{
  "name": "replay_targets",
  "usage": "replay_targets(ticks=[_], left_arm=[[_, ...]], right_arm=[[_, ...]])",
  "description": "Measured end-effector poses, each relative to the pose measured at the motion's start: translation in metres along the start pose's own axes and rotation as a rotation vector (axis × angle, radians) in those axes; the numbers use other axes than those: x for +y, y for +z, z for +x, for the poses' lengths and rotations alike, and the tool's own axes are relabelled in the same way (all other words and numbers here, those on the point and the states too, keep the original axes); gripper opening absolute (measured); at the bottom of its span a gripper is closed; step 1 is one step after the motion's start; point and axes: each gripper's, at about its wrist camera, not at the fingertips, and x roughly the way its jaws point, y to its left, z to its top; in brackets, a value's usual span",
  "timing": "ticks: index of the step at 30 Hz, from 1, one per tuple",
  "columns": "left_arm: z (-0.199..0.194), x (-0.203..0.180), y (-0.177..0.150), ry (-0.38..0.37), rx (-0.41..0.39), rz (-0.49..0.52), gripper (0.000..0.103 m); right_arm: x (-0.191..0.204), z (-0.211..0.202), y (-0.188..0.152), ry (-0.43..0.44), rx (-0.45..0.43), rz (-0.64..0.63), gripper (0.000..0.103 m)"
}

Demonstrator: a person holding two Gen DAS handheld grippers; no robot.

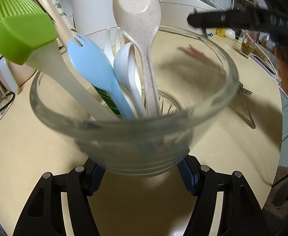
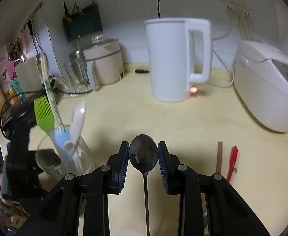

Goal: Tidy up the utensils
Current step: 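Lift the metal spoon with the right gripper and carry it over the tumbler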

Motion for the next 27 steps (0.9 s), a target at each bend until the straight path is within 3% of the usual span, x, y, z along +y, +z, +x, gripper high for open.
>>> replay_targets(ticks=[12,27], left_arm=[[0.0,0.0,0.0,0.001,0.0,0.001,0.071],[0.001,0.0,0.001,-0.002,0.001,-0.001,0.071]], right_arm=[[0.006,-0.051,0.029,-0.031,-0.18,-0.018,0.03],[0.01,-0.083,0.045,-0.025,-0.258,-0.033,0.03]])
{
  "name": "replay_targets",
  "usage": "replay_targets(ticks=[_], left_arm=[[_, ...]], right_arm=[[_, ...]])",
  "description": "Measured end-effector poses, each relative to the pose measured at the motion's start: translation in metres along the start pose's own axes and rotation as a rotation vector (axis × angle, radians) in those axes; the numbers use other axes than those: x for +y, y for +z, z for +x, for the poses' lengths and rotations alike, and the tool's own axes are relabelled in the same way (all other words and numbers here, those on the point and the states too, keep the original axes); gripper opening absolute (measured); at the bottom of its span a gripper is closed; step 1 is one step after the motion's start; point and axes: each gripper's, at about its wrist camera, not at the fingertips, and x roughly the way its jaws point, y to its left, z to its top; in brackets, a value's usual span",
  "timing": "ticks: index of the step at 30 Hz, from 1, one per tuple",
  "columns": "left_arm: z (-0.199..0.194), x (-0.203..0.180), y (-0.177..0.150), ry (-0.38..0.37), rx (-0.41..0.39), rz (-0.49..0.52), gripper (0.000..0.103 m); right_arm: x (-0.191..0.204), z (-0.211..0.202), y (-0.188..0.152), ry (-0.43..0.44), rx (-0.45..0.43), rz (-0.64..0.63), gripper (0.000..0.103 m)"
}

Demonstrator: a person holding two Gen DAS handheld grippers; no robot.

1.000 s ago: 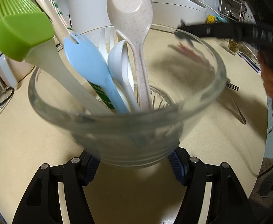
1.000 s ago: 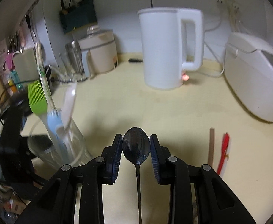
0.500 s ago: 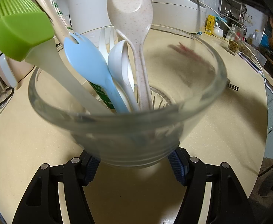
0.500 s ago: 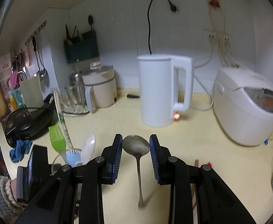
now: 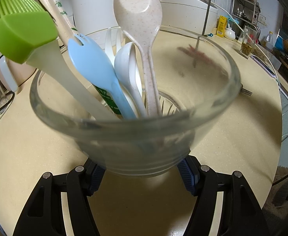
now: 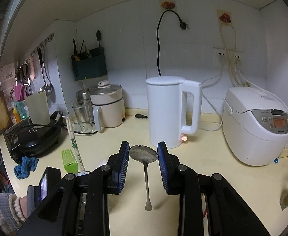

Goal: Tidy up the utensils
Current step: 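Lift the metal spoon with the right gripper and carry it over the tumbler, then lower the metal spoon into the tumbler and open the right gripper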

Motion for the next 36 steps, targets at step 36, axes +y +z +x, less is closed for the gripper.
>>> replay_targets(ticks=[36], left_arm=[[0.0,0.001,0.0,0.001,0.0,0.001,0.071]], right_arm=[[0.071,-0.004,0.037,0.302,-0.018,-0.008,0.03]])
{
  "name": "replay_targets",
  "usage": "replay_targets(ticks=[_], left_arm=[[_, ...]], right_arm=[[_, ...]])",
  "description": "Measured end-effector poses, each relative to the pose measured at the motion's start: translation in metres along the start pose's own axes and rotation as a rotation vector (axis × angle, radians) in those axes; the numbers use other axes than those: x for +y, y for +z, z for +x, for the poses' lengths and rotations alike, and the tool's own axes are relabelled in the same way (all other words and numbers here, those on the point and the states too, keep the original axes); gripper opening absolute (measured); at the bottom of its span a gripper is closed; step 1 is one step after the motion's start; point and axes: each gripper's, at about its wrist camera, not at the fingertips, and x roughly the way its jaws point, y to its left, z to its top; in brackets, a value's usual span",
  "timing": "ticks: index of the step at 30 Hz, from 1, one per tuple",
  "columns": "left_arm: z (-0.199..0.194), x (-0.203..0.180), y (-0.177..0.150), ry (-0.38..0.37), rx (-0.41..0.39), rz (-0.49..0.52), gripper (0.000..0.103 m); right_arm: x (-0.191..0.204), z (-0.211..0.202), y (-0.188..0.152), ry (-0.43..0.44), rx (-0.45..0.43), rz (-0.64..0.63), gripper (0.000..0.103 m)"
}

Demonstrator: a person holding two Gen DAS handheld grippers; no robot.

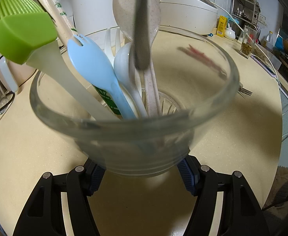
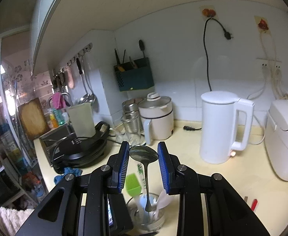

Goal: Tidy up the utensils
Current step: 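Lower the metal spoon into the tumbler and open the right gripper, then move the open right gripper back over the chopsticks and red spatula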

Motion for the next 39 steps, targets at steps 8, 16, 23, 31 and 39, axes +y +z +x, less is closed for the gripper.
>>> replay_targets(ticks=[8,16,23,31,39], left_arm=[[0.0,0.0,0.0,0.001,0.0,0.001,0.071],[0.001,-0.001,0.001,0.001,0.0,0.001,0.071],[0.0,0.0,0.0,0.0,0.0,0.0,0.071],[0.001,0.001,0.001,0.0,0.0,0.0,0.071],[0.001,0.001,0.001,-0.001,0.0,0.0,0.071]], right_arm=[[0.003,0.029,-0.017,0.021,0.171,0.01,0.03],[0.017,0.057,-0.035,0.009,0.268,-0.039,0.03],[0.008,0.043,-0.031,-0.047,0.201,-0.018,0.038],[-0.039,0.01,-0.032,-0.203,0.118,0.071,0.038],[-0.118,-0.024,-0.092,-0.434,0.189,0.227,0.038]])
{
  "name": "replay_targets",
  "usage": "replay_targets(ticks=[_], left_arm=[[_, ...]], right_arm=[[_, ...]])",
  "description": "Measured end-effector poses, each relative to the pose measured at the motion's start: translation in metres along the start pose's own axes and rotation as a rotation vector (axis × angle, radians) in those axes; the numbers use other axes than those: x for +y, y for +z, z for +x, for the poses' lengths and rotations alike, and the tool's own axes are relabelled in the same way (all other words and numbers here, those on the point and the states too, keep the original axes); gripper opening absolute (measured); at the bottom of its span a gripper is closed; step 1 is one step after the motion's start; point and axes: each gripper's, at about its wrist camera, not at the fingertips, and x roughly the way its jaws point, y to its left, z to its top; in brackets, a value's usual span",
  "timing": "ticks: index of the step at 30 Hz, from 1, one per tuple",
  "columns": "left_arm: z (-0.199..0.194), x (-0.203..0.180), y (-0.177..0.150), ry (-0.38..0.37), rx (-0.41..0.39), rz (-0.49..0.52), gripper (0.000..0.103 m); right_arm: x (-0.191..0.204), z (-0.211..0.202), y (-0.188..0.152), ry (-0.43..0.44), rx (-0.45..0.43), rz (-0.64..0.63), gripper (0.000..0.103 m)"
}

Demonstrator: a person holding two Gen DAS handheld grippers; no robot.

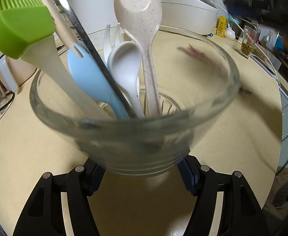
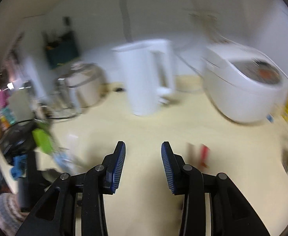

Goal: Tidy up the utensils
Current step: 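Move the open right gripper back over the chopsticks and red spatula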

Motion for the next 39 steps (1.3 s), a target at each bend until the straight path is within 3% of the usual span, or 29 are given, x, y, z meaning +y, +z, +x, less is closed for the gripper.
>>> replay_targets(ticks=[3,6,13,21,32,39], left_arm=[[-0.001,0.0,-0.001,-0.004,0.001,-0.003,0.071],[-0.002,0.0,-0.001,-0.001,0.0,-0.001,0.071],[-0.004,0.001,-0.001,-0.001,0.0,-0.001,0.071],[-0.002,-0.002,-0.001,0.001,0.001,-0.001,0.071],[-0.003,0.0,-0.002,-0.004,0.001,-0.005,0.071],[-0.005,0.002,-0.004,-0.004,0.001,-0.007,0.071]], right_arm=[[-0.036,0.006,-0.015,-0.132,0.01,0.021,0.038],[-0.066,0.012,-0.026,-0.205,0.019,0.062,0.038],[-0.094,0.033,-0.037,-0.236,0.009,0.118,0.038],[-0.09,0.049,-0.04,-0.264,-0.03,0.113,0.038],[-0.092,0.07,-0.044,-0.258,0.086,0.166,0.038],[-0.074,0.076,-0.041,-0.298,0.1,0.08,0.037]])
